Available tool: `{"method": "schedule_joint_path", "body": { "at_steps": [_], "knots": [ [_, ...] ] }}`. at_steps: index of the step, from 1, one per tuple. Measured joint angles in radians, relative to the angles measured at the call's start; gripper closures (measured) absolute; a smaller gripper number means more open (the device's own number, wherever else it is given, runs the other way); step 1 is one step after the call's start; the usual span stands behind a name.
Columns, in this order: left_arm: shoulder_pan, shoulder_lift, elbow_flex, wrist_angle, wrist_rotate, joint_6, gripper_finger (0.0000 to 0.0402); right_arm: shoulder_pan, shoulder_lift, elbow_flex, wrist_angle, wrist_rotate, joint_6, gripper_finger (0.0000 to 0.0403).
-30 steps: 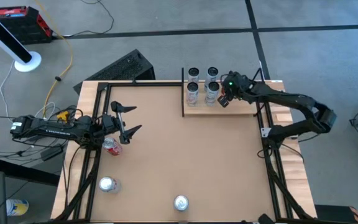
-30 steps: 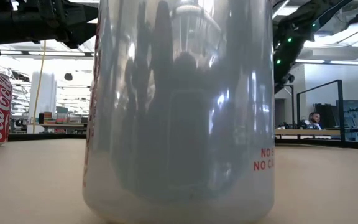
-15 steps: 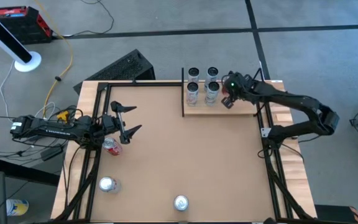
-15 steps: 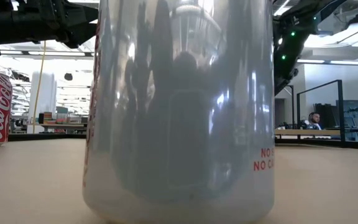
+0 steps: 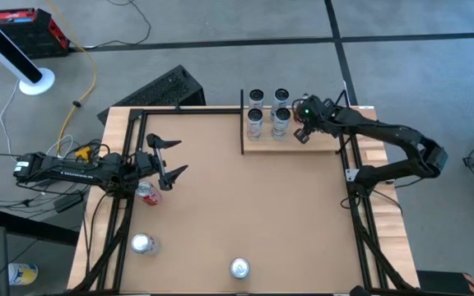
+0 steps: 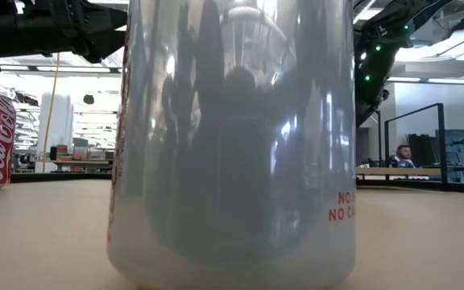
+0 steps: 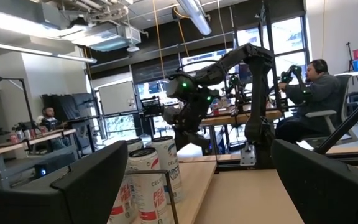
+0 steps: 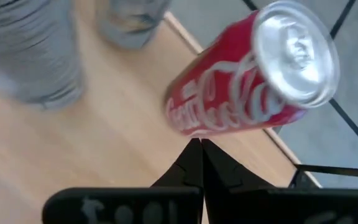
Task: Place canned beverage on shelf
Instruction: Put the red soda can on the shelf align with the other red soda can
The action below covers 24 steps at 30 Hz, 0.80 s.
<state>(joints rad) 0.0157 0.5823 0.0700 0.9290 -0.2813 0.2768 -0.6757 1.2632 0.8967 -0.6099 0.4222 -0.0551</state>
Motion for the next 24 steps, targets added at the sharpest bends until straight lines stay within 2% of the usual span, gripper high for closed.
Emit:
{"method": "schedule_joint_path", "body": {
  "at_steps": [10,14,18,21,24],
  "knots": [
    [0.0,0.0,0.0,-0.004,-0.021,0.006,0.0016,-0.008,-0.001,0.0,0.061,0.065,-0.006,0.0385],
    [0.0,0.0,0.0,-0.015,-0.021,-0.008,0.0016,0.025,-0.039,0.0,-0.044,-0.064,0.03,0.0385],
    [0.0,0.0,0.0,-0.044,-0.038,-0.033,0.0016,0.114,-0.123,0.0,-0.199,-0.26,0.152,0.0383],
    [0.0,0.0,0.0,-0.069,-0.052,-0.064,0.0016,0.23,-0.203,-0.005,-0.254,-0.378,0.248,0.0381],
    [0.0,0.0,0.0,-0.116,-0.116,-0.163,0.0016,0.387,-0.28,-0.049,-0.194,-0.395,0.312,0.0381]
  ]
}}
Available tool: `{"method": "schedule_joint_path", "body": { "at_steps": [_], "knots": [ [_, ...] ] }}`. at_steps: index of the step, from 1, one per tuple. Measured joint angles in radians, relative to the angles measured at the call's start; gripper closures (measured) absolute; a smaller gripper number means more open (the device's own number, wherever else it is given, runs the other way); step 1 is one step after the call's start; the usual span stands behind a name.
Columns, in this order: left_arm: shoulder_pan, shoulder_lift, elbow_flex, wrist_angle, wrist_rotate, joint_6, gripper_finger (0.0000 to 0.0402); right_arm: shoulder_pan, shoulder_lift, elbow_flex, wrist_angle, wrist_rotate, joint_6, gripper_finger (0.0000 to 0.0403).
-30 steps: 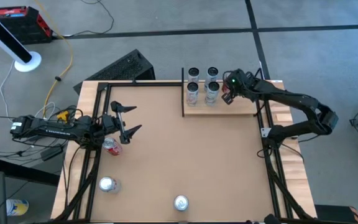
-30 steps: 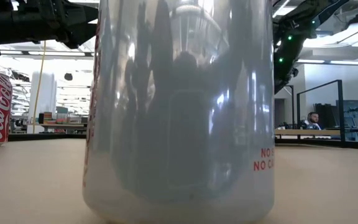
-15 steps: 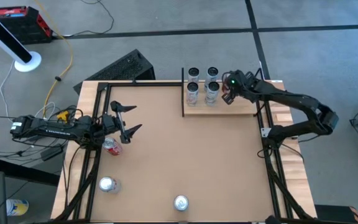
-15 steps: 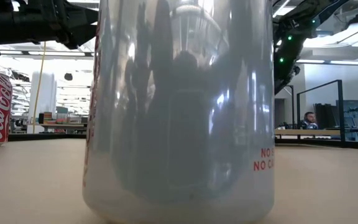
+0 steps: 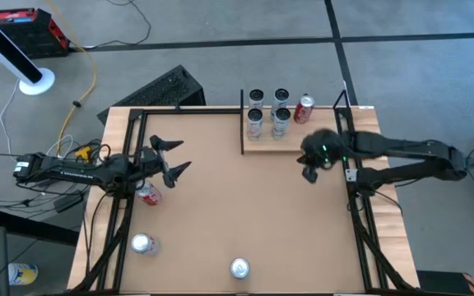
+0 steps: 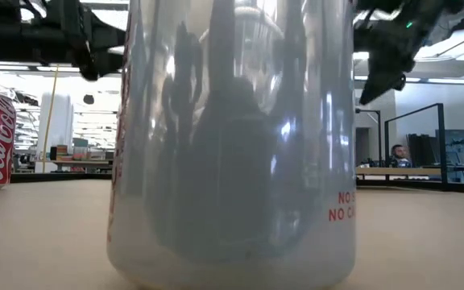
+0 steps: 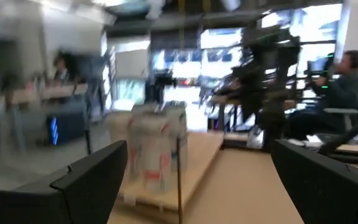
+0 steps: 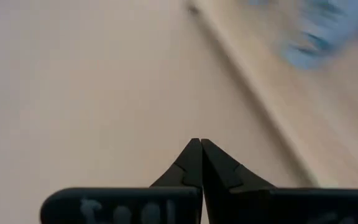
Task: Place canned beverage on shelf
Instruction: Put the red soda can on the shelf align with the other red soda can
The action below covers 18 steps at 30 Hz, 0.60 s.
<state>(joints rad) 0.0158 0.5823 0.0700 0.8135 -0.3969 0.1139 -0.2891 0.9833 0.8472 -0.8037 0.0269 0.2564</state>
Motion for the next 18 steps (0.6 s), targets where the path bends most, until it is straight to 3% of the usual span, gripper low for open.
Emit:
{"method": "schedule_joint_path", "body": {
  "at_steps": [4,7,12,15,18],
  "knots": [
    [-0.004,0.002,0.045,-0.178,-0.002,-0.118,0.0016,0.191,-0.088,-0.111,0.2,0.085,-0.025,0.0381],
    [-0.023,0.006,0.211,-0.445,0.013,-0.211,0.0016,0.285,-0.126,-0.211,0.427,0.167,-0.121,0.038],
    [-0.066,0.112,0.583,-1.065,-0.048,-0.468,0.0016,0.38,-0.127,-0.362,0.822,0.185,-0.252,0.0381],
    [-0.082,0.2,0.802,-1.455,-0.051,-0.748,0.0016,0.438,-0.092,-0.447,1.014,0.185,-0.304,0.0381],
    [-0.09,0.301,0.973,-1.85,0.033,-1.058,0.0016,0.49,-0.06,-0.497,1.077,0.185,-0.365,0.0381]
  ]
}}
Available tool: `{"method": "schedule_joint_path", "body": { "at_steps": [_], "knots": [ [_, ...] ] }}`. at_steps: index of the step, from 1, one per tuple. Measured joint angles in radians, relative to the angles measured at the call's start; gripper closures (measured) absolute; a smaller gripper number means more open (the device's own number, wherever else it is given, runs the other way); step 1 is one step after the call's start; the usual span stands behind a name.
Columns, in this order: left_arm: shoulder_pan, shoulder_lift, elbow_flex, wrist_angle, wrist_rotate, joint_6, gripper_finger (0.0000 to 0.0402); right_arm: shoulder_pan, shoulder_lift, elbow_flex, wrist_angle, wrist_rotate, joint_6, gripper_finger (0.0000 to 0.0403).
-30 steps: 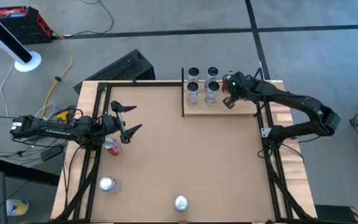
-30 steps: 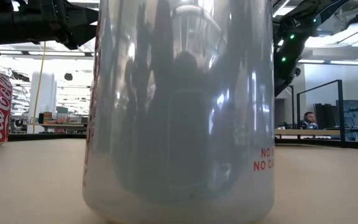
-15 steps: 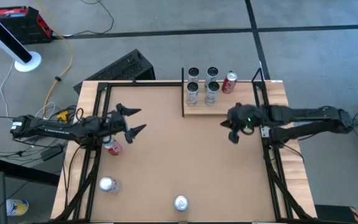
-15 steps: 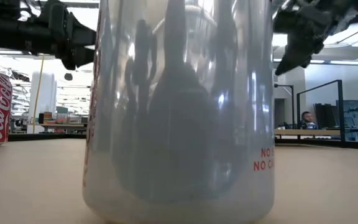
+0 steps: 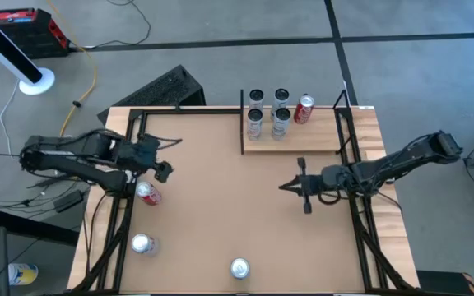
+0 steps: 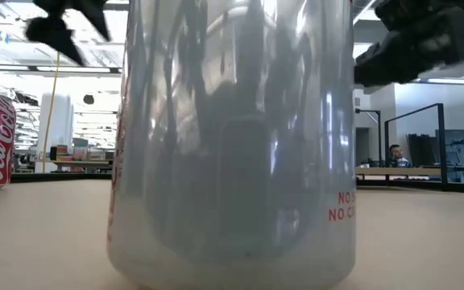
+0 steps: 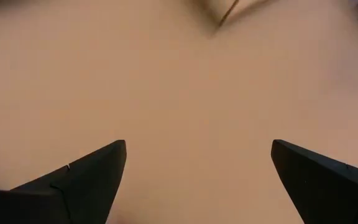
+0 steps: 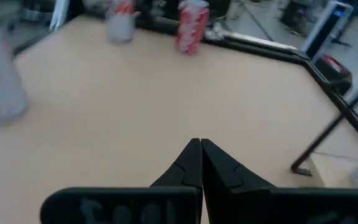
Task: Place canned beverage on shelf
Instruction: Put the red soda can on the shelf align with the other red soda can
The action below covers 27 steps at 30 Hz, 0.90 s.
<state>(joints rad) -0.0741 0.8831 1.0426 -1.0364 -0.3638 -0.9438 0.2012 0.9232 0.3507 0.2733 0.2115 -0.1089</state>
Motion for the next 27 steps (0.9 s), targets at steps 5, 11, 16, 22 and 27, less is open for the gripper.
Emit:
{"method": "schedule_joint_path", "body": {
  "at_steps": [5,11,16,22,27],
  "knots": [
    [-0.034,0.135,0.149,-0.413,0.057,-0.251,0.0016,0.045,-0.022,0.035,0.002,-0.001,-0.123,0.038],
    [-0.039,0.215,0.126,-0.507,0.154,-0.351,0.0016,0.091,-0.056,0.05,-0.035,-0.007,-0.2,0.038],
    [-0.039,0.256,0.055,-0.462,0.218,-0.348,0.0016,0.097,-0.056,0.05,-0.056,-0.008,-0.241,0.038],
    [-0.039,0.264,-0.066,-0.379,0.328,-0.308,0.0016,0.098,-0.056,0.05,-0.069,-0.008,-0.259,0.038],
    [-0.038,0.249,-0.133,-0.374,0.343,-0.321,0.0016,0.097,-0.056,0.05,-0.09,-0.008,-0.258,0.038]
  ]
}}
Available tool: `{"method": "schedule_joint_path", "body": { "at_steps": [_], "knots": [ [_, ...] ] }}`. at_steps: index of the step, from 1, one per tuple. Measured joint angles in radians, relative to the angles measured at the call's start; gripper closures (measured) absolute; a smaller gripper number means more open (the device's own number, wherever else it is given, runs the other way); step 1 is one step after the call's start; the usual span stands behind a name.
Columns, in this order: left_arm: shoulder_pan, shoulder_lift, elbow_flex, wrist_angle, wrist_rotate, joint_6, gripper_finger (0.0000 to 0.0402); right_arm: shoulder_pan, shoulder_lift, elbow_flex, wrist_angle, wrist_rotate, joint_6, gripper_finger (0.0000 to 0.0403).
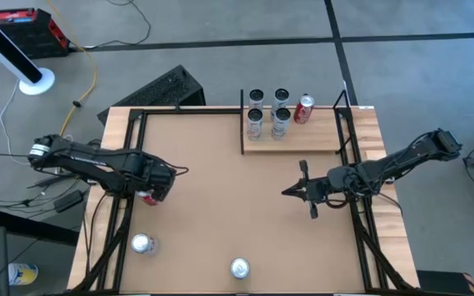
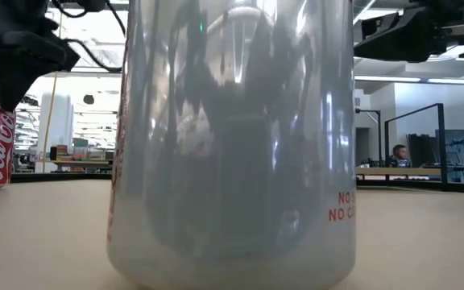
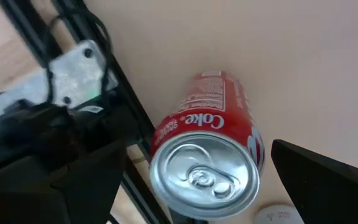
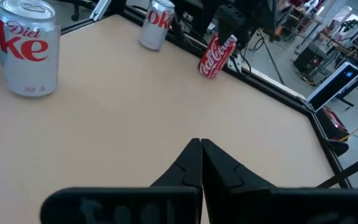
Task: Place canned beverage on shelf
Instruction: Put the red soda can on the shelf align with the other red soda can
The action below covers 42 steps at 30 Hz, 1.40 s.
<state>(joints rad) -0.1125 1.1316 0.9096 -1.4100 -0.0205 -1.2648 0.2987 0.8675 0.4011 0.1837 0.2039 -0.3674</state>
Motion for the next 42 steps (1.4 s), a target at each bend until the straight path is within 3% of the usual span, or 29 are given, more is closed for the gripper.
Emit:
{"method": "schedule_joint_path", "body": {
  "at_steps": [15,19,23,28,34,38,42],
  "knots": [
    [0.0,-0.028,-0.162,0.207,0.067,-0.01,0.0022,0.0,0.002,0.0,0.0,0.0,0.02,0.038],
    [0.0,-0.028,-0.163,0.244,0.057,0.031,0.005,0.0,0.002,0.0,-0.004,0.0,0.021,0.038],
    [0.0,-0.022,-0.161,0.294,0.061,0.045,0.0115,0.0,0.002,0.0,-0.004,0.0,0.021,0.038],
    [0.0,-0.019,-0.149,0.425,0.057,0.011,0.0121,0.0,0.002,0.0,-0.004,0.0,0.02,0.038],
    [0.0,0.029,-0.07,0.773,-0.011,0.08,0.0121,-0.001,0.002,0.0,-0.002,0.0,0.014,0.038],
    [-0.001,0.19,0.101,0.809,-0.038,0.204,0.0121,-0.006,0.002,0.0,0.005,0.0,-0.001,0.038],
    [0.003,0.447,0.367,0.746,-0.038,0.4,0.0121,-0.015,0.002,0.0,0.007,0.001,-0.008,0.038]
  ]
}}
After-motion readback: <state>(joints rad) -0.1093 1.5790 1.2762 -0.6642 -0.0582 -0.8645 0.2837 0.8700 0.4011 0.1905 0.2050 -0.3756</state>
